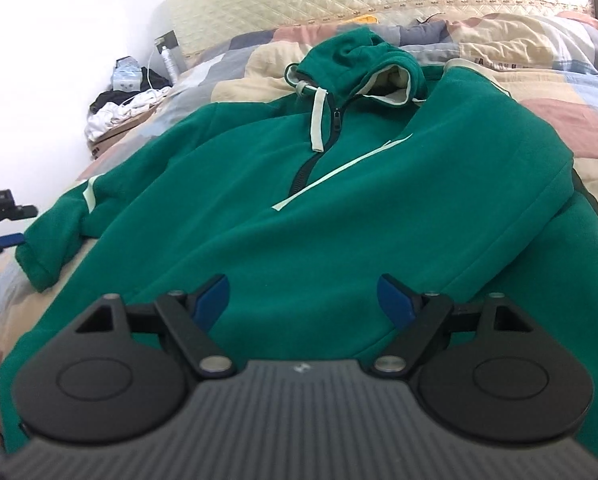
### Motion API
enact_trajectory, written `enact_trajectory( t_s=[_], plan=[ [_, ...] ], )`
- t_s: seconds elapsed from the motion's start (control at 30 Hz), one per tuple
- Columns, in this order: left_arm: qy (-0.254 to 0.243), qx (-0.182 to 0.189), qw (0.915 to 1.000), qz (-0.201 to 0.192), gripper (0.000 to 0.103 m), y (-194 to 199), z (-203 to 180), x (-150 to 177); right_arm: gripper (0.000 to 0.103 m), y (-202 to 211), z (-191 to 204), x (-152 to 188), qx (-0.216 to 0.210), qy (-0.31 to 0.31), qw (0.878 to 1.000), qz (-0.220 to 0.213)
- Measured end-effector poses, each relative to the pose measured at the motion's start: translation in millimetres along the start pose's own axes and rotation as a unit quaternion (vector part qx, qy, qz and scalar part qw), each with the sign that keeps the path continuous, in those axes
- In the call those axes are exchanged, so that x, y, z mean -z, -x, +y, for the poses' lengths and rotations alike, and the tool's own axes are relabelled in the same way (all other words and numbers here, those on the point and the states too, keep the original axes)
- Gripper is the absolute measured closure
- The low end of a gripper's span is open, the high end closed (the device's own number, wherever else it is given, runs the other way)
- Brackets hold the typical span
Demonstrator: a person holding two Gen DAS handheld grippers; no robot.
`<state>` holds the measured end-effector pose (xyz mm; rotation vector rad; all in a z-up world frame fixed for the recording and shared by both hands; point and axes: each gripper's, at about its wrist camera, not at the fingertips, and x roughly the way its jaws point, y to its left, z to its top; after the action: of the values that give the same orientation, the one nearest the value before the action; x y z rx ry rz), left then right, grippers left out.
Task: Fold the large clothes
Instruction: 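Grasp the sleeve cuff with the left gripper and lift it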
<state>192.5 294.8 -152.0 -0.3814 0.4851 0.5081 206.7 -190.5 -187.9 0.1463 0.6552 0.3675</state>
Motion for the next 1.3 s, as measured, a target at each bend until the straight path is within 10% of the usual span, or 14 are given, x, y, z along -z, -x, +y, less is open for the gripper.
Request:
enact_trajectory(
  t_s=[0.5, 0.7, 1.03, 1.3],
  plan=[
    [-0.103, -0.093, 0.9886, 0.058, 0.027, -77.4, 17.9, 21.6, 0.021, -3.9, -3.7, -0.7, 0.009, -0.01, 1.0, 0.008],
    [-0.09, -0.091, 0.9887, 0.079, 0.072, -84.0, 36.7, 6.4, 0.021, -0.2, -6.6, -3.3, 0.011, -0.017, 1.0, 0.002],
    [-0.121, -0.061, 0.9907, 0.011, 0.083, 12.6, 6.1, -148.6, 0.021, 26.8, -9.8, -10.2, -0.002, -0.035, 0.999, -0.03],
    [-0.201, -0.084, 0.9735, -0.069, 0.083, 69.0, -78.1, -238.2, 0.021, 46.5, -15.7, -15.4, -0.004, -0.049, 0.997, -0.057]
  ],
)
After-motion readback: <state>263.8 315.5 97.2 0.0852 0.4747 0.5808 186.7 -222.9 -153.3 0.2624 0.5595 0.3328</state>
